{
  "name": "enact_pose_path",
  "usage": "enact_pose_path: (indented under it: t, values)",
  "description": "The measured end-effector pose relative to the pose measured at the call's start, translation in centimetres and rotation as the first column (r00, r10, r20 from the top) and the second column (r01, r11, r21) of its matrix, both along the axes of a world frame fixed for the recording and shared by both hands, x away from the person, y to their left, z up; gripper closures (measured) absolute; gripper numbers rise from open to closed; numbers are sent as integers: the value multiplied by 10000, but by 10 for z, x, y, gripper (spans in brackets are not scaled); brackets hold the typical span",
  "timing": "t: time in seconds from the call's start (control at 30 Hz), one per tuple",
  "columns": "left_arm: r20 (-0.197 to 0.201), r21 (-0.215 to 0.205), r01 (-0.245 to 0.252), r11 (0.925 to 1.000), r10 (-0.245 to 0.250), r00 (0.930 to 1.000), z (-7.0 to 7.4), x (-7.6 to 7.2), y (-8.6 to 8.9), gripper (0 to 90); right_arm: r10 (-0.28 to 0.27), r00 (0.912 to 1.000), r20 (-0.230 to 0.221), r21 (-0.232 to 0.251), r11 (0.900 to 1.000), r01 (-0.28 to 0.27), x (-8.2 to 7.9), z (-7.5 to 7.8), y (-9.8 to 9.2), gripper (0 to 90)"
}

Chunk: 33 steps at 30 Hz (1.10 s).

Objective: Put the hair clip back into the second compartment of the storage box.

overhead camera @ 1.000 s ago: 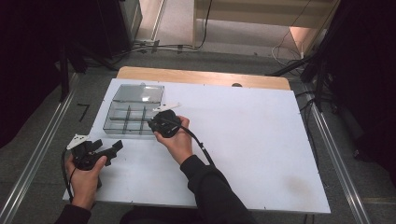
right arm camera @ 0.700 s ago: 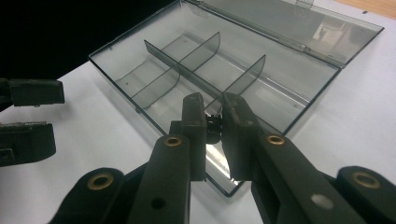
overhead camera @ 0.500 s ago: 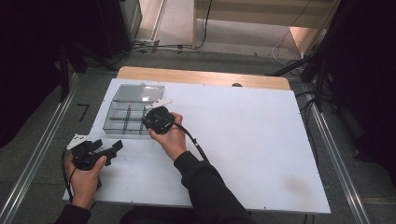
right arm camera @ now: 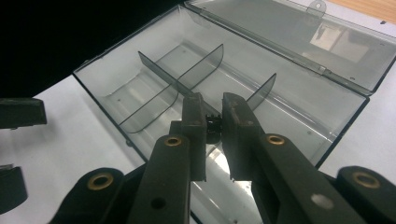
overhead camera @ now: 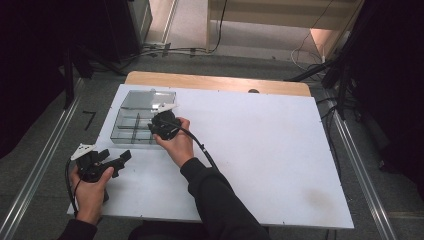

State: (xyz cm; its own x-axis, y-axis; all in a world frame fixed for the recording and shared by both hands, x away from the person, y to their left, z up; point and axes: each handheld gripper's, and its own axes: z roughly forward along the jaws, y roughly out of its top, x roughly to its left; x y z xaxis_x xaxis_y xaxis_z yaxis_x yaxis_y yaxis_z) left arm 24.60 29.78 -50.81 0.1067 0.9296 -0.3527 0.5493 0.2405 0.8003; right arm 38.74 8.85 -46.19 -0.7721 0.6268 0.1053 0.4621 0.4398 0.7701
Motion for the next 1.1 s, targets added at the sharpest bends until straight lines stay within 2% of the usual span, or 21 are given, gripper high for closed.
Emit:
enact_pose_path:
  t: [0.4,0.7,1.1]
  values:
    - [0,-31,22,10000,-22,10000,0,0,0,87,-83,9999,134,-206,9998,86,12,-4,12,776]
    - [13,-73,19,10000,-19,10000,0,0,1,87,-65,9999,129,-585,9983,73,23,-9,28,776]
    - [12,-88,52,9999,-52,10000,0,0,0,87,-190,9998,45,-865,9961,194,36,-15,33,765]
